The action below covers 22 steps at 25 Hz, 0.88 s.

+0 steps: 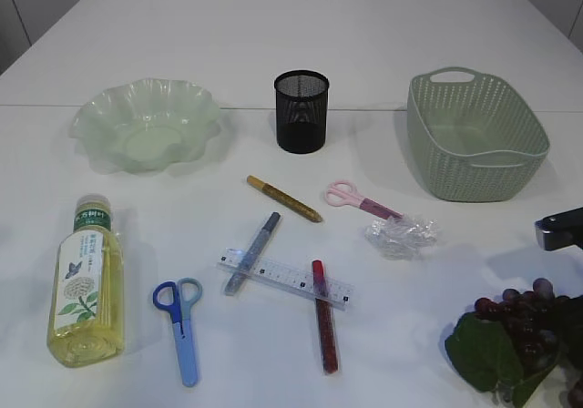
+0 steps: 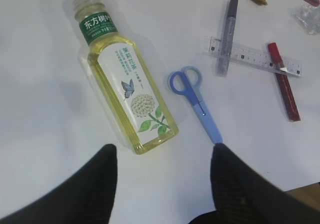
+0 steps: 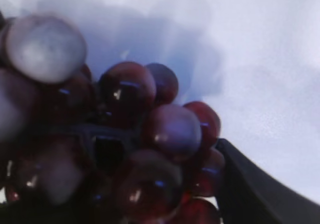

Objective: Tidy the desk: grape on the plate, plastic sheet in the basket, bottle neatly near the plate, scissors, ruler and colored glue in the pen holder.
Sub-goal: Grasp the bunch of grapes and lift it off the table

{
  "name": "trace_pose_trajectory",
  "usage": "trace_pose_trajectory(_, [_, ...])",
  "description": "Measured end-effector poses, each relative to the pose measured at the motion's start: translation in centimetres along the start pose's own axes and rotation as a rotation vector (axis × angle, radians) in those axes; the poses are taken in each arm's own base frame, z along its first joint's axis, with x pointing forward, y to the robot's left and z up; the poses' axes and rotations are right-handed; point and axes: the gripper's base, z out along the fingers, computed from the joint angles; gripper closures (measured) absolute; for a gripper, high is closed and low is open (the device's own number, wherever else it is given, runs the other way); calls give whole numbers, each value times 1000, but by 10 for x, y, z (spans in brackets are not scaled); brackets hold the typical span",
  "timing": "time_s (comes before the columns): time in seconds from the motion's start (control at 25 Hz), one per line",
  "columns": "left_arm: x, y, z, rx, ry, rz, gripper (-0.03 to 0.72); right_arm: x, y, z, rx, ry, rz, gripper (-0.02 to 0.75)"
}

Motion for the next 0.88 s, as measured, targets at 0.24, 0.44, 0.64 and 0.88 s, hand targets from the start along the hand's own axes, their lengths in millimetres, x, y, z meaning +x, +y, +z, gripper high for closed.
trace_pose_trajectory(0.24, [0,0,0,0,2,0,253,-1,0,0,-6,-6,12,445])
trace_pose_trajectory(0.44, [0,0,0,0,2,0,253,-1,0,0,-6,-10,14,537])
trace_pose_trajectory(0.64, [0,0,0,0,2,2,253,-1,1,0,-13,-11,24,553])
trace_pose_trajectory(0.88, [0,0,0,0,2,2,253,-1,1,-25,1,-107,49,559])
